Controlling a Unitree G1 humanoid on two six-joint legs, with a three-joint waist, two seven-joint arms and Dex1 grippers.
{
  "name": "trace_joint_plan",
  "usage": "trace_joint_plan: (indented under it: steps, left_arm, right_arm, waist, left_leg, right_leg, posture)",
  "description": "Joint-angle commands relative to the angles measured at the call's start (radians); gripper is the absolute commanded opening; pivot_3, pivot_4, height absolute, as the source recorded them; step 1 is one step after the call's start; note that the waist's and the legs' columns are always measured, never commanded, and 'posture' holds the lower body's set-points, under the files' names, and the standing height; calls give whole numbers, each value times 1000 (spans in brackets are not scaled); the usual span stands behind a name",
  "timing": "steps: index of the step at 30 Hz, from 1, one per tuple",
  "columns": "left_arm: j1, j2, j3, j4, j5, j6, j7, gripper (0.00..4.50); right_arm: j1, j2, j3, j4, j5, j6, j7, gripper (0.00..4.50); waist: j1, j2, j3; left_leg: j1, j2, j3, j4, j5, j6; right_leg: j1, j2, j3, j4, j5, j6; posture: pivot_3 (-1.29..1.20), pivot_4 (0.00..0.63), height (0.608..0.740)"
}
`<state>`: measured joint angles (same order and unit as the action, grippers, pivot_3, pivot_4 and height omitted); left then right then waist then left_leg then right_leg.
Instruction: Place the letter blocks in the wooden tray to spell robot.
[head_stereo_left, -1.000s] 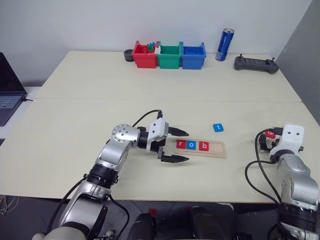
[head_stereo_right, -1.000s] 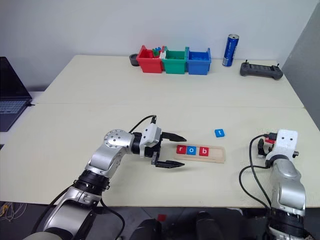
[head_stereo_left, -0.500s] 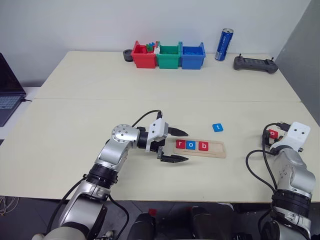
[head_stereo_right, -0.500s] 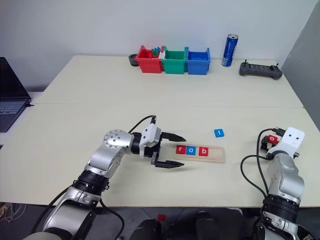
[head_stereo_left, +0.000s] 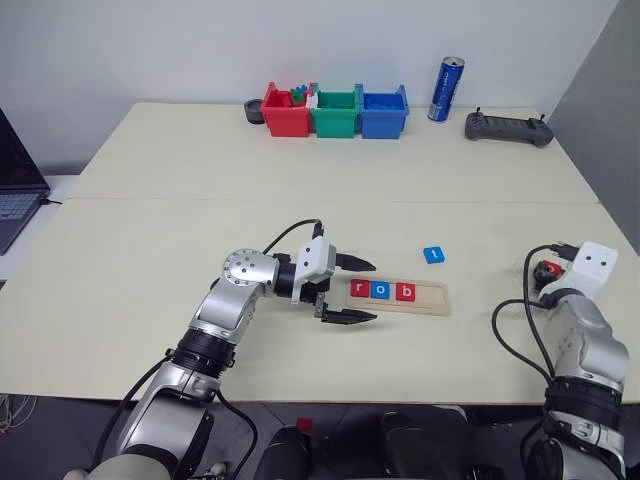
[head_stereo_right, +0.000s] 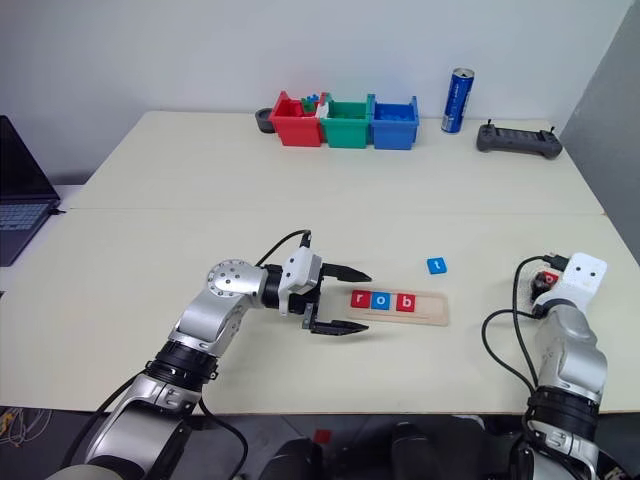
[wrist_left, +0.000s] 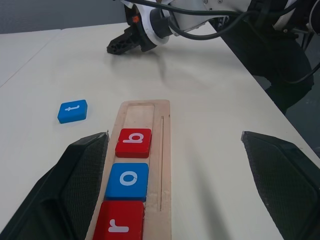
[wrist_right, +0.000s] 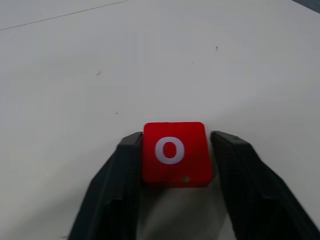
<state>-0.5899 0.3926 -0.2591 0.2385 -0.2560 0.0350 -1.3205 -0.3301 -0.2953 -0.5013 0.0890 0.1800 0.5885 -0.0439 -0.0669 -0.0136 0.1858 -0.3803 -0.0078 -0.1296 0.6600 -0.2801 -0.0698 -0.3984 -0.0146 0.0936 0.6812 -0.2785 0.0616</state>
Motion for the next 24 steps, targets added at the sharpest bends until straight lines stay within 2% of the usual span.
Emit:
trace_joint_plan:
  steps: [1, 6, 9, 13, 19, 22, 24]
  left_arm:
    - [-14, -1, 8, -20, -4, -13, 1, 4500]
    - [-19, -6, 6, -13, -4, -15, -3, 4500]
    - [-17, -7, 5, -14, -4, -15, -5, 4500]
    - [-13, -8, 4, -14, -4, -17, -6, 4500]
    - [-18, -18, -1, -12, -4, -14, -5, 4500]
    - [-25, -20, 1, -4, -2, -16, -6, 4500]
    - [-29, -20, 3, 1, -1, -18, -8, 4500]
  right_arm:
    - [55, -10, 47, -107, 25, 87, 40, 1468]
    - [199, 6, 124, -462, 96, 328, 80, 1468]
    - [277, 54, 140, -679, 156, 495, 61, 1468]
    - [325, 136, 173, -856, 187, 654, 27, 1468]
    - [322, 184, 205, -881, 153, 712, 3, 1468]
    - [313, 174, 205, -873, 144, 710, 10, 1468]
    - [310, 153, 203, -858, 131, 695, 12, 2197]
  waist:
    - [1, 0, 0]
    - [2, 1, 0]
    - [2, 1, -1]
    - [6, 1, -1]
    - [8, 1, -1]
    - [8, 1, -1]
    - [8, 1, -1]
  left_leg:
    - [0, 0, 0, 0, 0, 0]
    - [-1, 0, -1, 0, 0, 0]
    - [-1, 1, -2, -1, 0, 0]
    - [-1, 0, -2, 0, 0, 0]
    - [-1, 0, -2, 0, 0, 0]
    - [-1, 0, -2, 0, 0, 0]
    - [-1, 0, -2, 0, 0, 0]
  right_leg:
    - [0, 0, 0, 0, 0, 0]
    - [0, 0, -1, 0, 0, 0]
    - [0, 1, -1, 0, 0, 0]
    - [0, 1, -1, 0, 0, 0]
    - [0, 0, -1, -1, 0, 0]
    - [0, 0, -2, -1, 0, 0]
    - [0, 0, -2, -1, 0, 0]
  posture:
    - [0, 150, 740]
    - [0, 150, 740]
    - [0, 150, 740]
    - [0, 150, 740]
    - [0, 150, 740]
    - [0, 150, 740]
    - [0, 150, 740]
